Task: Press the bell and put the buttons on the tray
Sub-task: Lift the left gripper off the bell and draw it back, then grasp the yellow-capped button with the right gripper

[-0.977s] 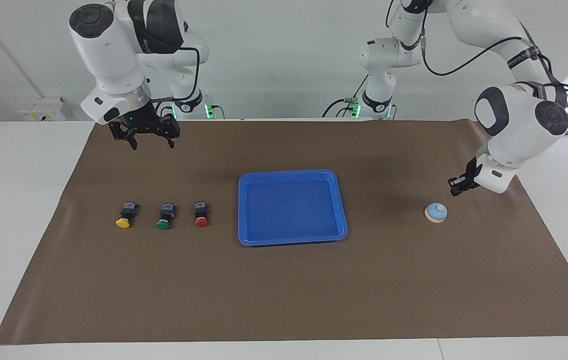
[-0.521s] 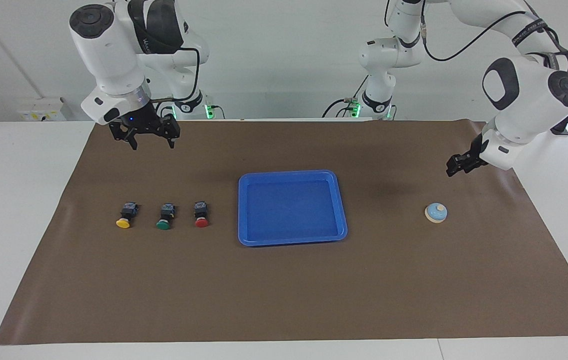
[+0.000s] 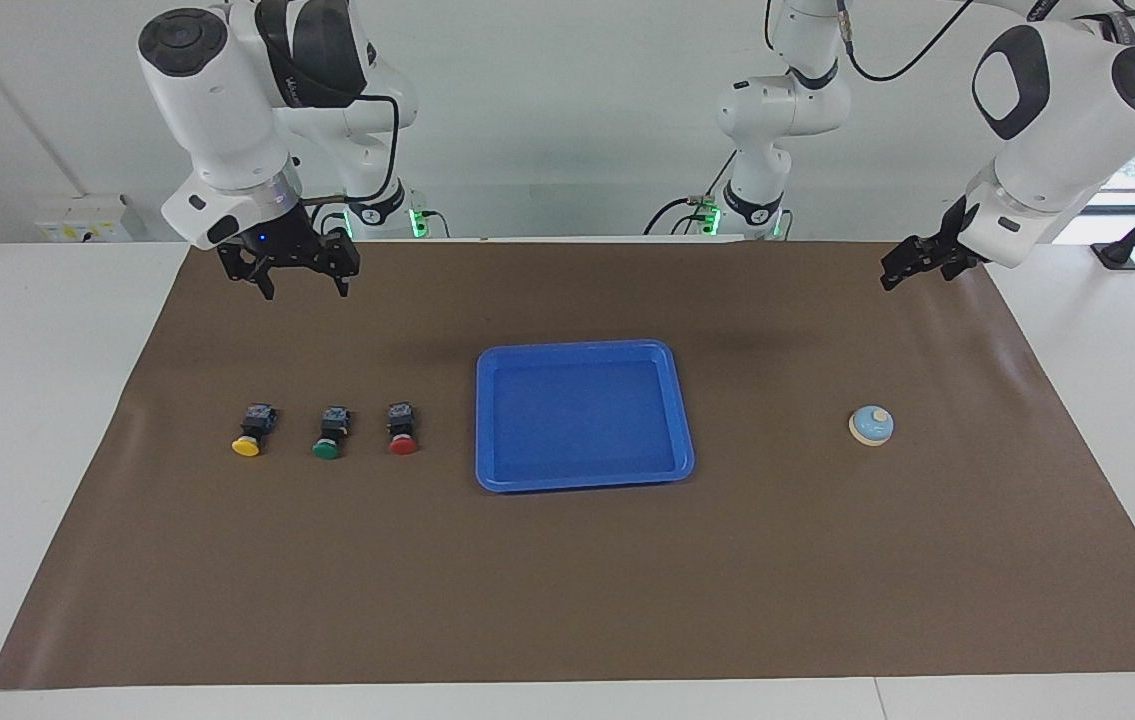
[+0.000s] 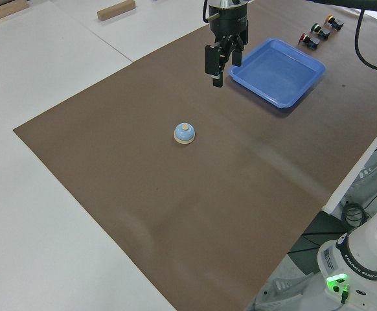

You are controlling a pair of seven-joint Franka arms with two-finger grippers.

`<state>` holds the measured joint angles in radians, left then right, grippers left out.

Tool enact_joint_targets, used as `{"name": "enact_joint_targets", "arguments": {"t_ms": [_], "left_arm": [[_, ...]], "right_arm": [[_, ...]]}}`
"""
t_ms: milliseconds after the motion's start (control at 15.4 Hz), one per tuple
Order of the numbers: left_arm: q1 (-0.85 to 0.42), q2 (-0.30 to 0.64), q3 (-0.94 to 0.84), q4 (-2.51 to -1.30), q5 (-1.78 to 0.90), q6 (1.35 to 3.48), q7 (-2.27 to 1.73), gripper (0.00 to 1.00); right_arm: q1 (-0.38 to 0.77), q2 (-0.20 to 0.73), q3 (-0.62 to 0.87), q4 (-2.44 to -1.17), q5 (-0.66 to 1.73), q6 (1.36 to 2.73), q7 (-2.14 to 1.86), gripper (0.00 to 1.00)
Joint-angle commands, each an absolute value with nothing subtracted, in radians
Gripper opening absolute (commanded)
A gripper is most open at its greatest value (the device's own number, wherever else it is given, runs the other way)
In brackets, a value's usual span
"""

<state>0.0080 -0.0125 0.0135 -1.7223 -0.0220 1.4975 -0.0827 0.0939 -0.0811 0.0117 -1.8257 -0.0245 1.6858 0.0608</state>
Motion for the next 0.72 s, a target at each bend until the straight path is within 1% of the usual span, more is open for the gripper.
{"name": "enact_joint_targets", "arguments": {"t_ms": [0, 195, 260, 651], "left_arm": [[0.003, -0.028, 0.02, -1.72, -0.034, 1.483, -0.087, 1.0], [0.002, -0.028, 0.02, -1.715, -0.034, 1.519, -0.089, 1.0], [0.003, -0.029, 0.02, -1.715, -0.034, 1.522, -0.089, 1.0], [0.003, -0.031, 0.02, -1.717, -0.031, 1.529, -0.084, 1.0]], "right_arm": [[0.077, -0.081, 0.021, -1.819, -0.037, 1.669, 0.04, 1.0], [0.035, -0.075, 0.021, -1.844, -0.032, 1.718, 0.038, 1.0], [0.005, -0.065, 0.021, -1.847, -0.02, 1.742, 0.031, 1.0], [-0.077, 0.122, 0.021, -1.85, -0.017, 1.954, 0.021, 1.0]]}}
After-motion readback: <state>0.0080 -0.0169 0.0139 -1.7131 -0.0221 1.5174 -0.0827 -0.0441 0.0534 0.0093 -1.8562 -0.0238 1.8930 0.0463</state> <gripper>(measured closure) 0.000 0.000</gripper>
